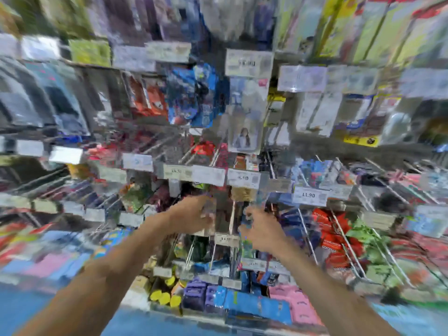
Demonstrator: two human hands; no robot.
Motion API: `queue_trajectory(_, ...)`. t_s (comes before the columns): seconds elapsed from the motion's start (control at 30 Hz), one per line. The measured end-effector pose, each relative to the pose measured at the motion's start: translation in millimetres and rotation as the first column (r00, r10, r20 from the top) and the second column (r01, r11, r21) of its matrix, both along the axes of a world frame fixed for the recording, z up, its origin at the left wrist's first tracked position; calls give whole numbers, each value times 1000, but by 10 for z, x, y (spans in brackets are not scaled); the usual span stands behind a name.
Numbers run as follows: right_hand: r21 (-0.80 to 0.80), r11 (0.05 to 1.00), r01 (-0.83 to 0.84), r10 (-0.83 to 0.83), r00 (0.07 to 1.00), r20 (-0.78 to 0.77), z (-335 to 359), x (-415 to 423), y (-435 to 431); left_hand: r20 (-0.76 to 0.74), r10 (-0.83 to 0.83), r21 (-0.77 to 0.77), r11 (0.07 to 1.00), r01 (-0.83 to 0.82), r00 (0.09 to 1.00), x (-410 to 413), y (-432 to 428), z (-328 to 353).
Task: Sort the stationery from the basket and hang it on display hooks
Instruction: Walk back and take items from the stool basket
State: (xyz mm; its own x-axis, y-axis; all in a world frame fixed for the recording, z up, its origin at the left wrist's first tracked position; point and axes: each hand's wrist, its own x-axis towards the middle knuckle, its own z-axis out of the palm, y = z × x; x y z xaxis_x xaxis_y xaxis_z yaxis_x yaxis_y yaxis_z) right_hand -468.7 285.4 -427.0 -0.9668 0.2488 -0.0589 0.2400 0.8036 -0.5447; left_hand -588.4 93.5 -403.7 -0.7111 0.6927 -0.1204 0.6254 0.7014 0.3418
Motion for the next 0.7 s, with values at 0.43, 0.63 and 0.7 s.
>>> queue_trajectory(0.43,19,874,-485,484,874,36,1430,220,-1423,64,402,17,915,-404,913,1214,-1912,1325)
queue_trajectory(0.63,28,689,-724,724,688,-51,1618,522,-2568,88,698,82,706,-704,710,2385,-3004,1404)
queue_trajectory(0.7,9,609,-793,792,608,-58,1666,688,-3060,60,786,51,613,-788,615,2824,-3384,1446)
